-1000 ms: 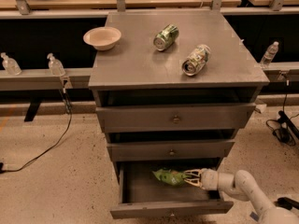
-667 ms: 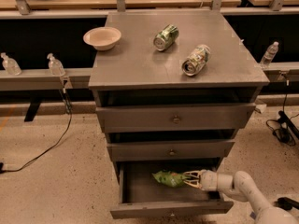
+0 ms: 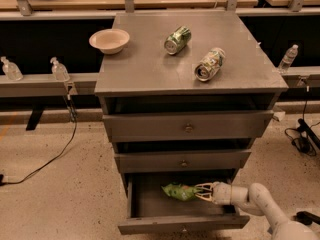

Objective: Place green rice chip bag into bottom drawer

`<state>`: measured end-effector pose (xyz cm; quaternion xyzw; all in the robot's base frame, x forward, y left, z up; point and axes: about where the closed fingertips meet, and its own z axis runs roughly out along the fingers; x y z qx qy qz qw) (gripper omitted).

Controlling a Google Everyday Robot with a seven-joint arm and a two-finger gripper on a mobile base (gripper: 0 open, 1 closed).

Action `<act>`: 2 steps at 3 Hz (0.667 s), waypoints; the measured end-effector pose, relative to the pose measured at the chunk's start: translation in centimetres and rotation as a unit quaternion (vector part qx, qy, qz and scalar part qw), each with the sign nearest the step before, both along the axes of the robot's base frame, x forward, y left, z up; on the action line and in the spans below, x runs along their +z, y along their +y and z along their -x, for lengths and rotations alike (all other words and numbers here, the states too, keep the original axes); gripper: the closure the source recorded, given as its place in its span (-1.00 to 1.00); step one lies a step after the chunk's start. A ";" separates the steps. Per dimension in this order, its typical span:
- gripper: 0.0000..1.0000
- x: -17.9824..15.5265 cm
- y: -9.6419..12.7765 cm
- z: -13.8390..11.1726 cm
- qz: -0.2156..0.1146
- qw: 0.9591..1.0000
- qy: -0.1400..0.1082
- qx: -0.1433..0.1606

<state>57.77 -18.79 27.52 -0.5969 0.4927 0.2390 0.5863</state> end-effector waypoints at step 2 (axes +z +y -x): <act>-0.90 -0.1 0.6 0.0 -0.002 1.000 0.002 0.004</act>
Offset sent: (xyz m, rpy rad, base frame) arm -0.0002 0.0029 -0.0007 0.0022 0.0015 0.0039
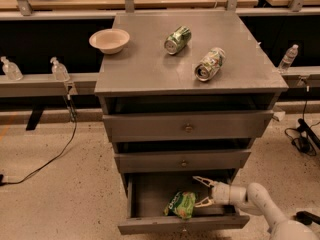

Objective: Place green rice chip bag into bottom drawer

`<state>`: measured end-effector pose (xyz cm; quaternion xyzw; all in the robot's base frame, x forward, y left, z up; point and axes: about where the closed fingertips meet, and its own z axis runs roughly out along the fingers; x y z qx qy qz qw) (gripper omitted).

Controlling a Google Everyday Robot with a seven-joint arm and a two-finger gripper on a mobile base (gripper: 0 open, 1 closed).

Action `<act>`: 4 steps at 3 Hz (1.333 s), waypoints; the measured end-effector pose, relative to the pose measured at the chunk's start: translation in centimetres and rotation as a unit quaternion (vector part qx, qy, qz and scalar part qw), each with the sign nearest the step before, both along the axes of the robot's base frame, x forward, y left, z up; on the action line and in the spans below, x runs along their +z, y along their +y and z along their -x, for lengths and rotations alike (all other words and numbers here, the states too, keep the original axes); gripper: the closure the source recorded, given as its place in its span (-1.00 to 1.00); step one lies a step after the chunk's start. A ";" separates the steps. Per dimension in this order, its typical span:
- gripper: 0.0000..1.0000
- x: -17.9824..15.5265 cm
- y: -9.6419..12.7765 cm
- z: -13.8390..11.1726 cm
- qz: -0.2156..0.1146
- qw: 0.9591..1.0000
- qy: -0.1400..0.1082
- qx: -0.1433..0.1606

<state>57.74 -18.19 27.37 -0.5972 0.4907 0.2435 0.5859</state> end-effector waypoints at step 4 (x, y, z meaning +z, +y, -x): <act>-1.00 2.7 -1.6 2.4 0.001 1.000 -0.004 -0.009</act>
Offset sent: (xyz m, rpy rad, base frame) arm -0.0001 0.0019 -0.0005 0.0014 0.0010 0.0026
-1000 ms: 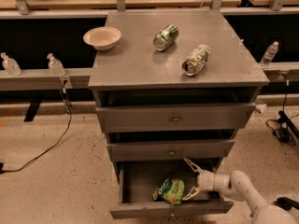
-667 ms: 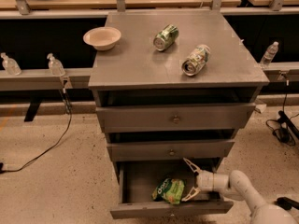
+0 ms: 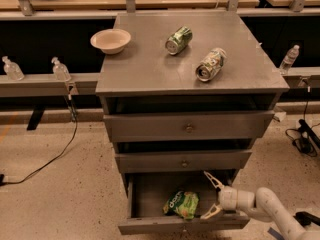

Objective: Place green rice chip bag into bottom drawer

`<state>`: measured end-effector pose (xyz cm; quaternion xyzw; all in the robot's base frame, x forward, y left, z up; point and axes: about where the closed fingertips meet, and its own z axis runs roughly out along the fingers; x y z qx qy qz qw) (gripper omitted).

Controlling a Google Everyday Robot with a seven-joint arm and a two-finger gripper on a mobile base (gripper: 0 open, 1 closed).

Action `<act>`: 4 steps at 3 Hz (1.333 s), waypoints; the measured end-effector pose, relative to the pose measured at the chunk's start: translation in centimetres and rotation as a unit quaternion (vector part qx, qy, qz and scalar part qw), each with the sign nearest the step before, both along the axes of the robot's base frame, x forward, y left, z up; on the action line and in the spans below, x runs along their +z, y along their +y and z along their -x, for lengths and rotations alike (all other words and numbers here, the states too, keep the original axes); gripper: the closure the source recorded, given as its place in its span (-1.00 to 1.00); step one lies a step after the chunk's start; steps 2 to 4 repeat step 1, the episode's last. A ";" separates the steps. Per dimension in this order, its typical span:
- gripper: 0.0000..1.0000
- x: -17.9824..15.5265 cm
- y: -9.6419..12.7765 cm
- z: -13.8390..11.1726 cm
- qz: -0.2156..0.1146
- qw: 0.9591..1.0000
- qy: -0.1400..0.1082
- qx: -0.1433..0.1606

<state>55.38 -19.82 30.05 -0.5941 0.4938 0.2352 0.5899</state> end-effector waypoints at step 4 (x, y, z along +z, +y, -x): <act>-1.00 1.8 -1.9 3.3 -0.004 1.000 -0.001 -0.030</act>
Offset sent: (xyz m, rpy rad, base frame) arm 0.0000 0.0000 0.0000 0.0000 0.0000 0.0000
